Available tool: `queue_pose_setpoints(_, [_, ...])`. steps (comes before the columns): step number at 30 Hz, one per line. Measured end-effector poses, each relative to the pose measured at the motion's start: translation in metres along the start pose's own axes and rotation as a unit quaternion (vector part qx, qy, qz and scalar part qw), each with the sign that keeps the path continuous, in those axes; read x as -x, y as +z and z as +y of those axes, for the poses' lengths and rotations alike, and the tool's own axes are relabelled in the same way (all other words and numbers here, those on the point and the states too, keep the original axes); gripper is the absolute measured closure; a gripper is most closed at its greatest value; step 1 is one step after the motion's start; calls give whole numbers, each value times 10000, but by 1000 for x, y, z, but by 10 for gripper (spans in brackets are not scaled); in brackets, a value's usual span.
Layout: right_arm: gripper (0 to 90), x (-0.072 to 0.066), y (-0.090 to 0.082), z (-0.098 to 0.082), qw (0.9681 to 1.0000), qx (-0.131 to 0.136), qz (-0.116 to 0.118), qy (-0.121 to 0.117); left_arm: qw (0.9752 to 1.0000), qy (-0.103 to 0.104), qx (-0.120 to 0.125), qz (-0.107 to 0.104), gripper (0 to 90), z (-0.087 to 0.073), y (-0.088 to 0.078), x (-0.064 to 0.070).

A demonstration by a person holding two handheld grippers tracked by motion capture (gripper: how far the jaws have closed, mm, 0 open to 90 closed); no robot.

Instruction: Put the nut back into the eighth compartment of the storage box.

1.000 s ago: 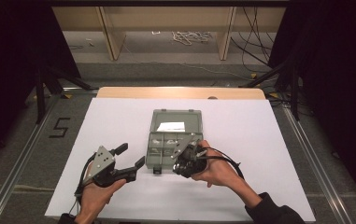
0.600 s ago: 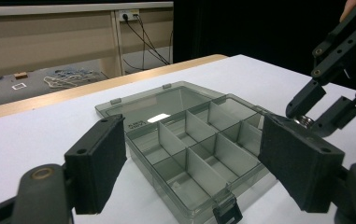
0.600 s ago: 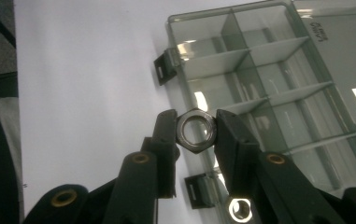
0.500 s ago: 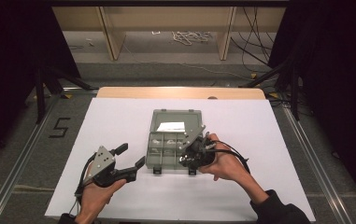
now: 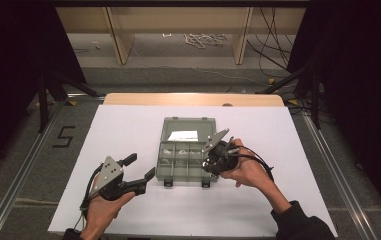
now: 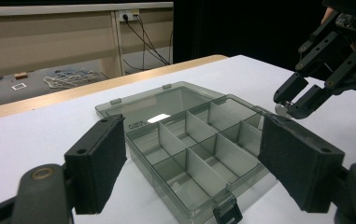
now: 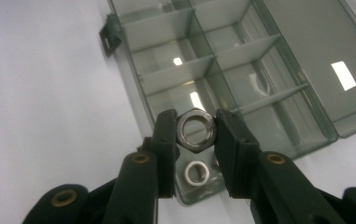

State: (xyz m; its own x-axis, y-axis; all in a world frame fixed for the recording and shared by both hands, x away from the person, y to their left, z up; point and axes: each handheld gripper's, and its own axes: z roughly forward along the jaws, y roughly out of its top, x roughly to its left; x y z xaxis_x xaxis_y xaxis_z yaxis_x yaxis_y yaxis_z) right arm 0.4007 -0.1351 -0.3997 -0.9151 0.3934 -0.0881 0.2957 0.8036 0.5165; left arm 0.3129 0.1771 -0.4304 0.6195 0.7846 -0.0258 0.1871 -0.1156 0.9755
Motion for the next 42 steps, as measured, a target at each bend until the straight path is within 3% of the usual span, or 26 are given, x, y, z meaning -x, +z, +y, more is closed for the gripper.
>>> queue_pose_setpoints(16, [704, 12, 9, -10, 9997, -176, -123, 143, 10000, 32, -5, -10, 222, 0, 0, 0])
queue_pose_setpoints(42, [701, 8, 34, -15, 9987, -489, -58, 145, 10000, -12, -4, -9, 222, 0, 1, 0])
